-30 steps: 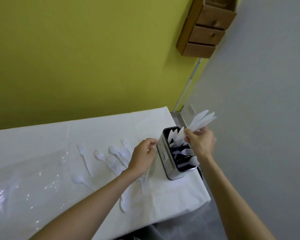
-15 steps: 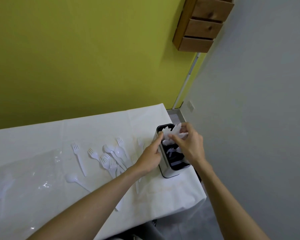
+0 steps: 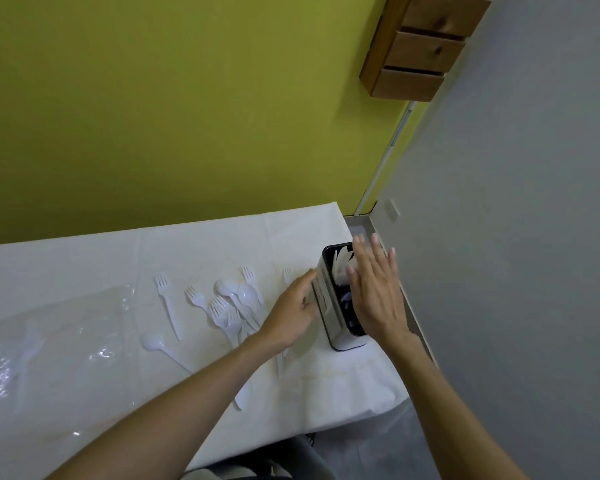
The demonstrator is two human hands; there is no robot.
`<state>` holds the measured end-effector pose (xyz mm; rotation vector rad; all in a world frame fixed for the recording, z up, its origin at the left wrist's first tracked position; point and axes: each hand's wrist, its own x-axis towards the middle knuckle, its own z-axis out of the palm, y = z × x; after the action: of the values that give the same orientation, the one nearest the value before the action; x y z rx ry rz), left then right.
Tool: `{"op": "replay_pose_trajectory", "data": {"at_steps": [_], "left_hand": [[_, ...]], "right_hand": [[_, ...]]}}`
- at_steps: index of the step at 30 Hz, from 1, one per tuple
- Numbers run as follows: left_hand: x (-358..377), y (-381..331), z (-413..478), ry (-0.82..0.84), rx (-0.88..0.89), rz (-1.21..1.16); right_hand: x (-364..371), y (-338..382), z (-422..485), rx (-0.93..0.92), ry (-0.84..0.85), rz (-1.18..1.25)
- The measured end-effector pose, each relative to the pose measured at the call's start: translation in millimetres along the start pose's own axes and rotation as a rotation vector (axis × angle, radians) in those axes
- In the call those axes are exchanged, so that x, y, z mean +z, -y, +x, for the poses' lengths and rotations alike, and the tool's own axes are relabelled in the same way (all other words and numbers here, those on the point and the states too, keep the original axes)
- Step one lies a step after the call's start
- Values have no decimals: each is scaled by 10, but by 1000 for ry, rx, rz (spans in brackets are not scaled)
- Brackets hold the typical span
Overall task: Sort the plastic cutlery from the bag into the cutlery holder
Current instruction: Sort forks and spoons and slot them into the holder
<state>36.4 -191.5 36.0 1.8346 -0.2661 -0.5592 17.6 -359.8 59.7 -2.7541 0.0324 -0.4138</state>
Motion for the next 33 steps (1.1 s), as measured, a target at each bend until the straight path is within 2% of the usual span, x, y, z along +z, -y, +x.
{"op": "replay_pose_trajectory", "data": {"at_steps": [3,4,6,8,10,15,22,28,33], "left_hand": [[-202,350,-155,-269,-146,115],[-280,499,-227,-355,-220,161],[-453,806,-413,-475,-373,259],[-563,1023,-596,-456,-490,317],[-585,1122,-715,-348,-548,372],[-506,1138,-723,-256,-493,347],[-713,1102,-649,-220,-572,230],[-883,1207,-737,-435,-529,117],[-908,1302,-854,-576,-577,84]], "right_hand": [[-12,224,-11,-57,-174,137],[17,294,-40,-87,-167,199],[171,434,-136,-130,-37,265],[395,511,-273,-158,89,236],[608,556,-406,-170,161,220],[786,642,-529,-149,254,260],[929,680,-500,-111,416,230],[1169,872,-549,-394,616,-62],[1292,930,-565,-377,622,-126]]}}
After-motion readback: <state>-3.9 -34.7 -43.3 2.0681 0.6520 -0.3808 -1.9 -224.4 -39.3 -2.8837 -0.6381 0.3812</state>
